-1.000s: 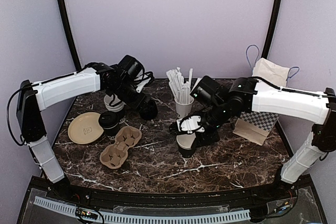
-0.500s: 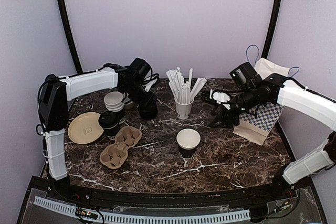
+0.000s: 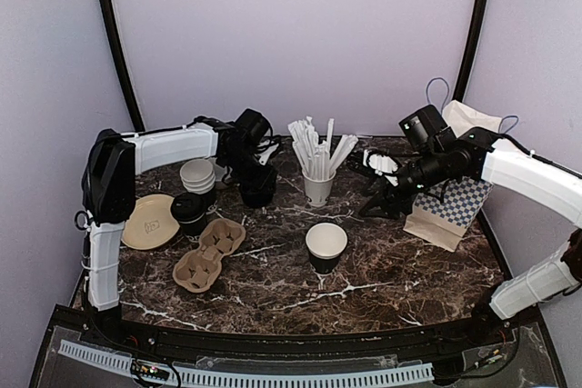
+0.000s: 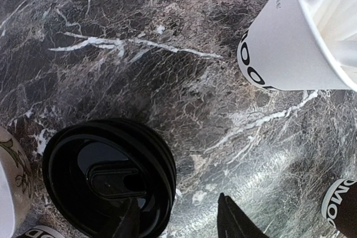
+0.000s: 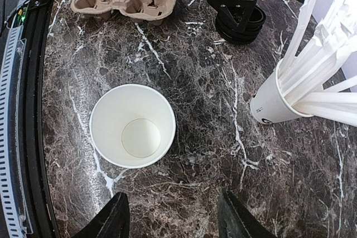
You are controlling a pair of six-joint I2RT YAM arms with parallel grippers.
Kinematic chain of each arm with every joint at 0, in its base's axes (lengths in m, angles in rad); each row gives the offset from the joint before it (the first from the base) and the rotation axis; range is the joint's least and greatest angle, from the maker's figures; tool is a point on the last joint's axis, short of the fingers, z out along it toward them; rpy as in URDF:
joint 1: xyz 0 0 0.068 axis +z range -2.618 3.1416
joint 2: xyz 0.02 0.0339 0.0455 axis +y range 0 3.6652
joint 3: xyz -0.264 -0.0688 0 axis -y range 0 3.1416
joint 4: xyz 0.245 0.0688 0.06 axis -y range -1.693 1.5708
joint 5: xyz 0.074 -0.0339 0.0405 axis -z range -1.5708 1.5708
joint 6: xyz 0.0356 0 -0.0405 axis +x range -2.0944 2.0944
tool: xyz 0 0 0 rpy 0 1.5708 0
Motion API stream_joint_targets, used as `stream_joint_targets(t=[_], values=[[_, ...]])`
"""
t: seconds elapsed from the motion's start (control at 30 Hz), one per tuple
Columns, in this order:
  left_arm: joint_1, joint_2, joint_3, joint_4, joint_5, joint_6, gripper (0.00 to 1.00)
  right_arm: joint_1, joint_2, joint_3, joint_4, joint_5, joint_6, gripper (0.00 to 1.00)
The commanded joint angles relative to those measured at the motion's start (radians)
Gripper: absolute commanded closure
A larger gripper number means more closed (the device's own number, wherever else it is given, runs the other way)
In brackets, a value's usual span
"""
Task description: Pack the takeout coffee
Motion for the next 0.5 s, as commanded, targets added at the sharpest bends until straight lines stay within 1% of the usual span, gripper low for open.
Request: stream_joint_targets(t=[0.0, 0.33, 0.47], values=[[-0.001, 0.013, 0.033, 0.013, -0.006, -0.02, 0.53, -0.004, -0.017, -0.014, 0.031, -0.018, 0.01, 0.47], [0.001, 0.02, 0.036, 0.012, -0.021, -0.023, 0.72, -0.004, -0.002, -0.01, 0.034, -0.017, 0.007, 0.47], [0.002, 0.02, 0.037, 0.007, -0.022, -0.023, 0.77, -0.004, 0.004, -0.009, 0.034, -0.017, 0.004, 0.47]])
